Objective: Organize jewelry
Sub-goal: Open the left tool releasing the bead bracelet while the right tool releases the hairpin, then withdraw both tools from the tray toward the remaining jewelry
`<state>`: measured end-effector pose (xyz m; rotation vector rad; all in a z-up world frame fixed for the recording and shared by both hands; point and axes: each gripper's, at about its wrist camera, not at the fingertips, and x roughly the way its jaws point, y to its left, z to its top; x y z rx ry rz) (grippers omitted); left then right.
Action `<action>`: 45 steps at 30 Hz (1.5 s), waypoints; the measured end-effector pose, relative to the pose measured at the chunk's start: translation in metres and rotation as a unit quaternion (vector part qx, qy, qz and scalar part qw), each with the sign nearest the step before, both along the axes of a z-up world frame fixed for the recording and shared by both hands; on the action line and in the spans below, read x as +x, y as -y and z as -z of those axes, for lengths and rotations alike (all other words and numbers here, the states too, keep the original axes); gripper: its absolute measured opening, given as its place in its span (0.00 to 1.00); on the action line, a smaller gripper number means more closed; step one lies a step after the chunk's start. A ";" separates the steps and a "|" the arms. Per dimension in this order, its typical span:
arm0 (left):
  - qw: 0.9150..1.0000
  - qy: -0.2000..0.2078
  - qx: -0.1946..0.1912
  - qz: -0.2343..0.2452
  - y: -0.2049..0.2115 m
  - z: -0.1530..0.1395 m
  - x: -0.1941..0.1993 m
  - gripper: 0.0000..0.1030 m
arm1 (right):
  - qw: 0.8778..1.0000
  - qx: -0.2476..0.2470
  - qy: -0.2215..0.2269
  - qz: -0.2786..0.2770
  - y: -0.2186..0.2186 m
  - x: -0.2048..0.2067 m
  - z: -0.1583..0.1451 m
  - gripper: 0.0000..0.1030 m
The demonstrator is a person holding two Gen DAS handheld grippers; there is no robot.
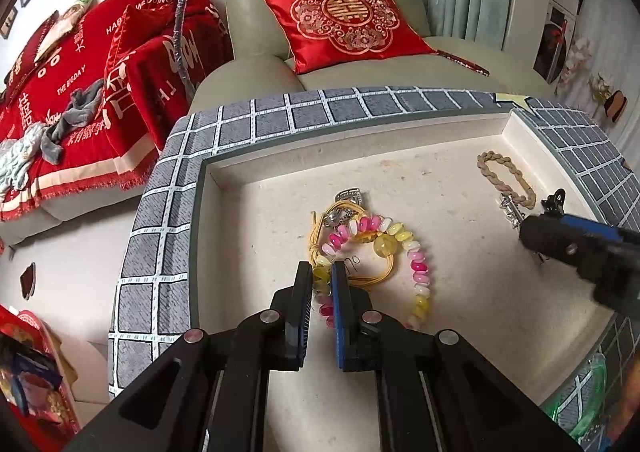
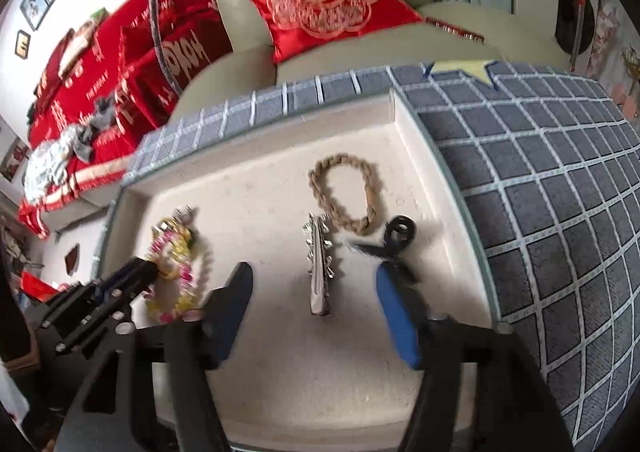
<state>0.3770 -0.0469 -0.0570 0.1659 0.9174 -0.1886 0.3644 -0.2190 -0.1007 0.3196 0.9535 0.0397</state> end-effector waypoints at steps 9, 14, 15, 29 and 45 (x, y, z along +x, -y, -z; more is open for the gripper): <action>1.000 0.014 -0.008 0.002 0.000 -0.007 -0.007 0.24 | 0.999 0.016 0.028 0.013 0.003 -0.020 -0.021 0.66; 0.999 0.020 -0.026 -0.003 -0.004 -0.012 -0.006 0.24 | 0.999 0.014 0.036 0.016 0.008 -0.031 -0.029 0.66; 0.999 0.020 -0.026 -0.002 -0.003 -0.013 -0.005 0.24 | 0.999 0.014 0.037 0.017 0.009 -0.032 -0.029 0.66; 0.998 0.057 -0.030 -0.001 -0.004 -0.030 -0.013 1.00 | 0.999 0.011 0.034 0.026 0.015 -0.044 -0.033 0.67; 0.997 0.074 -0.033 0.000 -0.023 -0.041 -0.051 1.00 | 0.995 0.048 0.085 0.012 0.012 -0.075 -0.060 1.00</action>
